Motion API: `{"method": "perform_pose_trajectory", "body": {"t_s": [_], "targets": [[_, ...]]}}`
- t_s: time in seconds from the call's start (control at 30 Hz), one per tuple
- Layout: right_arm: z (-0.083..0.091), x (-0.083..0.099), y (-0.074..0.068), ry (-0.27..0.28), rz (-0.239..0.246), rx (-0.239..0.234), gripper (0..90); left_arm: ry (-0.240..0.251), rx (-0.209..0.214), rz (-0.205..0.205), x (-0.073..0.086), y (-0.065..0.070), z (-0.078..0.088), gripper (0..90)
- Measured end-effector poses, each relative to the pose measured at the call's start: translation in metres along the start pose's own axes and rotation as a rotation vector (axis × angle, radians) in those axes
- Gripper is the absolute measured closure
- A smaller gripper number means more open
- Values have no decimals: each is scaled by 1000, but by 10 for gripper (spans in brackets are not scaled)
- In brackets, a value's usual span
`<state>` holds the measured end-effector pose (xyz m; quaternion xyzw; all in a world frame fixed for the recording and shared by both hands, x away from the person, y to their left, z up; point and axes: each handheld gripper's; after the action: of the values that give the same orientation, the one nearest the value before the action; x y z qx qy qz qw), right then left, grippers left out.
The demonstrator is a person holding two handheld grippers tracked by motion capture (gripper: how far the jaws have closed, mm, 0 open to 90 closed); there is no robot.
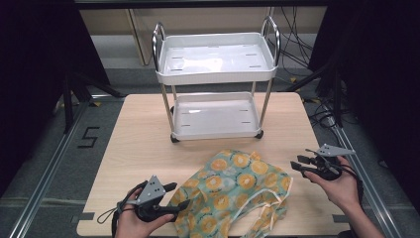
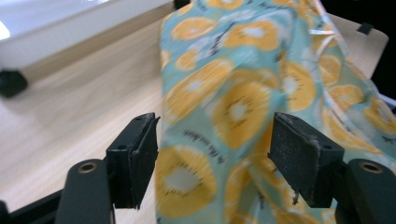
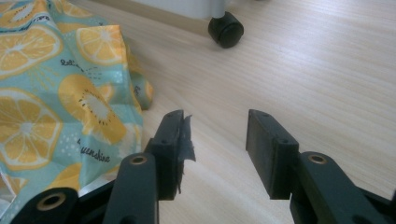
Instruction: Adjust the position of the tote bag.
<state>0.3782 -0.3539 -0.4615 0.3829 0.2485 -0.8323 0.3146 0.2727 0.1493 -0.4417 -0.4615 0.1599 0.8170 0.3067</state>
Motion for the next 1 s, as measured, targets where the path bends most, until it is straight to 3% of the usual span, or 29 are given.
{"method": "perform_pose_trajectory", "body": {"t_s": [0.1, 0.17, 0.23, 0.33, 0.37, 0.4, 0.43, 0.5, 0.53, 0.6, 0.63, 0.77, 0.8, 0.83, 0.87, 0.93, 0.97, 1.0], "targets": [[-1, 1, -2, 23, -62, -3, 568, 14, 25, -44, -8, 10, 3, 316], [-1, 1, -2, 28, -66, 0, 567, 14, 37, -51, -9, 12, 3, 313], [0, -1, -2, 42, -51, -7, 561, -28, 42, -107, -9, 15, 2, 303], [1, -2, -6, 51, -67, -17, 551, -48, 55, -121, -7, 16, 0, 281], [1, -2, -6, 57, -70, -19, 550, -68, 61, -148, -7, 15, 0, 259], [0, -2, -7, 55, -73, -19, 549, -62, 60, -136, -5, 15, -1, 251], [-1, -2, -3, 40, -24, -18, 547, -58, 57, -128, -4, 16, -1, 251], [-2, -2, -4, 45, -31, -14, 546, -76, 57, -158, -4, 12, -2, 251], [-2, -2, -5, 41, -36, -10, 545, -68, 71, -149, -4, 14, -3, 251], [-2, -3, -5, 46, -25, -16, 543, -65, 62, -143, -3, 15, -3, 251], [-2, -2, -8, 47, -68, -28, 543, -66, 62, -146, -3, 16, -2, 250], [-2, -3, -8, 48, -60, -32, 538, -72, 60, -153, -4, 16, -2, 244], [-2, -4, -9, 51, -56, -38, 534, -72, 57, -138, -3, 18, -2, 239], [-1, -4, -7, 43, -14, -30, 532, -89, 61, -167, -2, 17, -2, 237], [-2, -5, -8, 60, -26, -41, 530, -113, 66, -184, -2, 17, -3, 233], [-1, -7, -10, 64, -1, -58, 522, -177, 84, -227, 0, 18, -5, 208], [-2, -7, -13, 68, -30, -73, 518, -208, 84, -265, 1, 18, -5, 205], [-2, -8, -14, 66, -5, -77, 514, -221, 91, -270, 3, 20, -5, 205]]}}
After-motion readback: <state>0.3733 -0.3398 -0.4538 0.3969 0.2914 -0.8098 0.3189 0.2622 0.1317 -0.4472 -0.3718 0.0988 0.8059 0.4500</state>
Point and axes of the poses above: each handheld gripper's, and its own axes: z roughly backward along the jaws, x roughly out of its underside, y roughly to its right, and after that the axes turned 11 degrees about -x, right-handed
